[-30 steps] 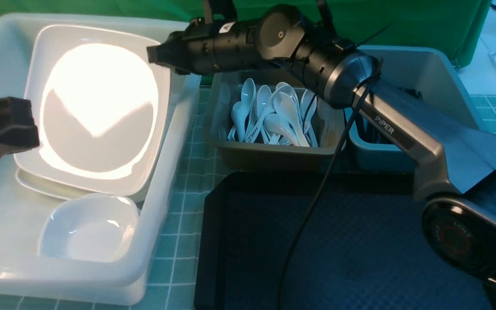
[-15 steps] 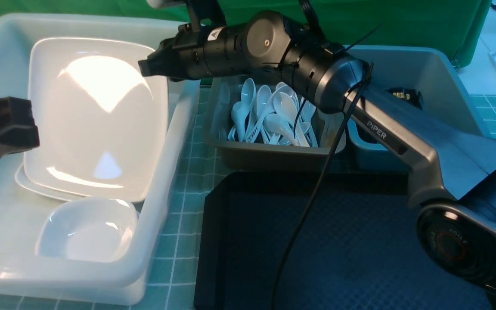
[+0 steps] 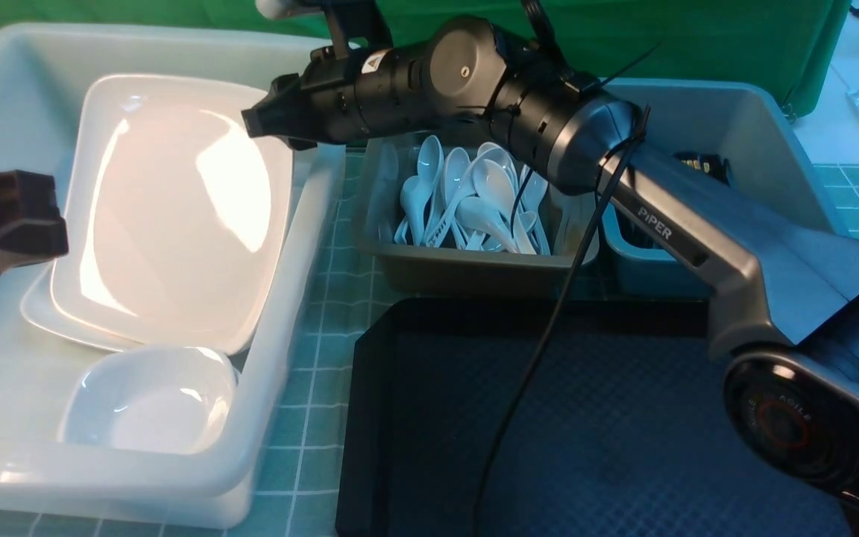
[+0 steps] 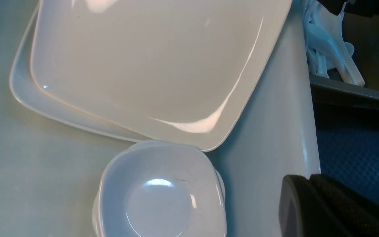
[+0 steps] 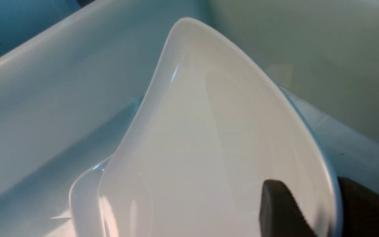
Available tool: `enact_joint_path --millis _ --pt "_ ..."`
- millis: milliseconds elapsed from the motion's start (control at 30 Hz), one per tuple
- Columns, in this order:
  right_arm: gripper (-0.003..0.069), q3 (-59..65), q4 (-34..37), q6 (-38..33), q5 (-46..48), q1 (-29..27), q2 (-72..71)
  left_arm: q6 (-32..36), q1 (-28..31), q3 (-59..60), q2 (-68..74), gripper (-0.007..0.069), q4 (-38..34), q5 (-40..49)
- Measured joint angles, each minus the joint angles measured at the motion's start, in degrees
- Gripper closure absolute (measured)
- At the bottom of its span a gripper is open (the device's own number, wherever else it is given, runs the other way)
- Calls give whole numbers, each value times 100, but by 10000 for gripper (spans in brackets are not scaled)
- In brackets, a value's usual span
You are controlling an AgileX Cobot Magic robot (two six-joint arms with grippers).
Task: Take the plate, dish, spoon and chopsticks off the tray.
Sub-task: Use the right arm to put the plate into the large storage box on the left
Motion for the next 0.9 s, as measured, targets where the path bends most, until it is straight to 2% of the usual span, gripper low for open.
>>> enact_joint_path --millis 533,900 --pt "411 -37 -152 429 1331 -22 -51 6 0 0 0 615 0 215" --pt "411 -43 -527 764 2055 -214 -291 134 0 0 0 615 0 215"
